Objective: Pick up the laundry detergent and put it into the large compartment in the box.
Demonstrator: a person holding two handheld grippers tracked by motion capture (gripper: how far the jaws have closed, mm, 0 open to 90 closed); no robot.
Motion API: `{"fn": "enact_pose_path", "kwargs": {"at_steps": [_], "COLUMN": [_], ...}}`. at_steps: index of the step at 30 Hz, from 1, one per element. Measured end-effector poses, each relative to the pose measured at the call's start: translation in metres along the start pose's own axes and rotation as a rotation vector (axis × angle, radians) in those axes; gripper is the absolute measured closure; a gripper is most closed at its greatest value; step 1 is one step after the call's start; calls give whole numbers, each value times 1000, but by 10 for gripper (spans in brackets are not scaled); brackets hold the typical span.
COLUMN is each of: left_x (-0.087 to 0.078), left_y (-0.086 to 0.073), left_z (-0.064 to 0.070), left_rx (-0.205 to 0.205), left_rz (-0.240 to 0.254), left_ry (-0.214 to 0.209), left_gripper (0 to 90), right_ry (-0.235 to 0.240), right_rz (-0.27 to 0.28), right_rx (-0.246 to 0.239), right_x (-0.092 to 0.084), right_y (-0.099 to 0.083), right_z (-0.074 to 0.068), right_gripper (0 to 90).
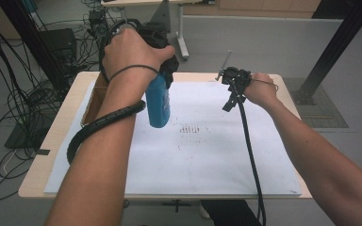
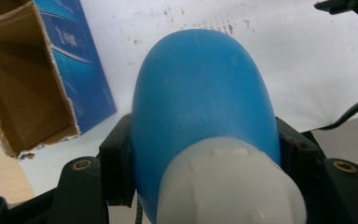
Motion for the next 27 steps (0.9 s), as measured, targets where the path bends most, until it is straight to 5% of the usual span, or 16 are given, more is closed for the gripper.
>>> {"fn": "enact_pose_path", "kwargs": {"at_steps": [27], "left_x": [-23], "left_y": [1], "left_z": [-84], "left_rx": [-121], "left_rz": [57], "left_ry": [40], "left_gripper": [374], "right_ry": [-11], "right_rz": [0], "right_rx": [29], "right_x": [4], "right_y": [-3], "right_z": [-2], "right_gripper": [37]}}
Point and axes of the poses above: each handheld gripper's, and its own axes: x roughly forward along the jaws, y roughly out of its top, z roughly to its right, the point moved 1 cm from there along x, roughly forward along the jaws, and after that the axes turned 7 degrees about z, right-handed, at the moved point
